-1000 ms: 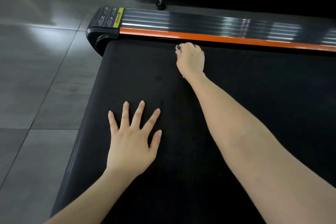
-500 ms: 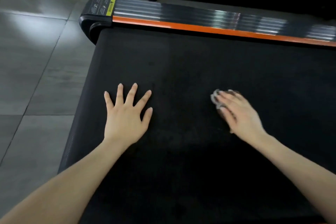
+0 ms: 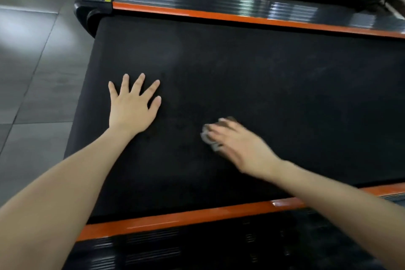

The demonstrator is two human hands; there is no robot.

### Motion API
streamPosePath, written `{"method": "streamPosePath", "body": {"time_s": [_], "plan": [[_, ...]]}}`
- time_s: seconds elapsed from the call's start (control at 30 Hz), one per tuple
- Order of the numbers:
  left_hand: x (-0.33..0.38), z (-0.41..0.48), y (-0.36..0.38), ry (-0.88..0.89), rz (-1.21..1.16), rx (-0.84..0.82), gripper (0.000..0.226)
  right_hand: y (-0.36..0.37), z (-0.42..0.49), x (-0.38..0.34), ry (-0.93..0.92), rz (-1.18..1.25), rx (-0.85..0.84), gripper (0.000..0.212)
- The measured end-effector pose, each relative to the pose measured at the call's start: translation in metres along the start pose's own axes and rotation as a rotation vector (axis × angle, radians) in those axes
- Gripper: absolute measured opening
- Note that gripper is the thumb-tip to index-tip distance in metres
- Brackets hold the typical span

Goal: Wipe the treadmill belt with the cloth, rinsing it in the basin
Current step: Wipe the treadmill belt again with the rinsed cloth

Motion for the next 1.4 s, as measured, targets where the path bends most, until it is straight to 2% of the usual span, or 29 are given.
{"method": "streamPosePath", "body": {"time_s": [0.07, 0.13, 0.23, 0.3, 0.47, 0.63, 0.87, 1.0, 1.13, 1.27, 1.4], "plan": [[0.0, 0.001, 0.001, -0.005, 0.007, 0.001, 0.055, -0.011, -0.05, 0.057, 0.209, 0.002, 0.019, 0.046], [0.001, 0.001, 0.001, -0.013, 0.012, -0.006, 0.054, -0.018, -0.083, 0.086, 0.383, 0.008, 0.004, 0.049], [0.005, 0.001, -0.002, -0.023, 0.021, -0.005, 0.053, -0.006, -0.075, 0.085, 0.45, 0.003, 0.041, 0.051], [0.007, -0.001, -0.004, -0.037, 0.03, -0.007, 0.052, -0.001, -0.049, 0.069, 0.369, -0.007, 0.116, 0.049], [0.011, -0.005, -0.006, -0.09, -0.024, -0.017, 0.05, 0.015, 0.041, 0.026, -0.012, 0.003, 0.268, 0.041], [-0.008, -0.025, -0.01, -0.118, -0.012, -0.058, 0.049, 0.022, 0.107, 0.008, -0.083, 0.128, 0.181, 0.035], [-0.013, -0.071, -0.018, -0.137, -0.012, -0.121, 0.05, 0.013, 0.041, 0.017, -0.306, 0.271, 0.035, 0.049], [-0.015, -0.077, -0.014, -0.149, 0.002, -0.172, 0.05, -0.007, -0.022, 0.022, -0.435, 0.312, -0.08, 0.045], [-0.018, -0.08, -0.011, -0.13, 0.035, -0.115, 0.049, -0.024, -0.047, 0.047, -0.426, 0.246, -0.203, 0.053], [-0.026, -0.08, -0.01, -0.057, 0.043, -0.046, 0.068, -0.017, -0.051, 0.065, -0.308, 0.006, -0.073, 0.055], [-0.04, -0.075, -0.009, 0.069, 0.019, -0.033, 0.068, -0.005, -0.053, 0.048, -0.166, 0.179, 0.021, 0.049]]}}
Point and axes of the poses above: each hand's wrist, its own z-axis towards the middle knuckle, its own y-axis out of the palm, x = y × z, the point moved 1 cm from there along z, towards the middle knuckle, and after that the axes turned 1 degree about y, right-handed, at the moved point
